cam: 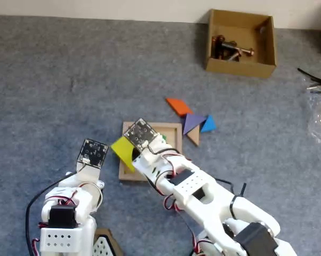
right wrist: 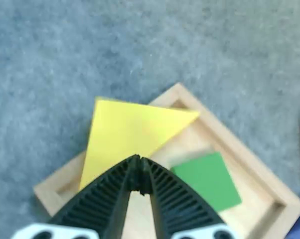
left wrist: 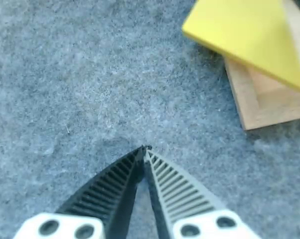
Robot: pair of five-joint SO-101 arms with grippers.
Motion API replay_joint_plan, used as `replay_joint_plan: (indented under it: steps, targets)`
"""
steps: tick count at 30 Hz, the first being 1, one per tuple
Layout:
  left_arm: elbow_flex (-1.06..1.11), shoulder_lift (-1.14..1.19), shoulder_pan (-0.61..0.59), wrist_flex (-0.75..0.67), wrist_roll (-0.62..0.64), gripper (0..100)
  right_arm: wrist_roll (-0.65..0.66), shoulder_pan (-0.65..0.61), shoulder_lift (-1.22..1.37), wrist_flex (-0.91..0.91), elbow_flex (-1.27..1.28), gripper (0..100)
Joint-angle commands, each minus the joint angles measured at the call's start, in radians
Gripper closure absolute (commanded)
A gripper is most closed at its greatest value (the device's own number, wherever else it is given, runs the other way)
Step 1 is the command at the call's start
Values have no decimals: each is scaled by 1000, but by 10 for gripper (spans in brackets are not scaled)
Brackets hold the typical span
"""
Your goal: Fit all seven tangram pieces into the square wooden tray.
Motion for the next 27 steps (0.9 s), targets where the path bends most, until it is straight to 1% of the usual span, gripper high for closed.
replay_joint_plan:
  steps: [1,14,20,27]
  targets:
    - [21,-8,-4,5,8,995,-3,18,-5,7,-12,995]
    - [21,-8,-4,5,8,995,-3,18,-12,7,-12,995]
    - [21,-8,-4,5,8,995,-3,59,-8,-1,-18,995]
    - [21,-8,-4,5,8,995,-3,53,-4,-2,-21,995]
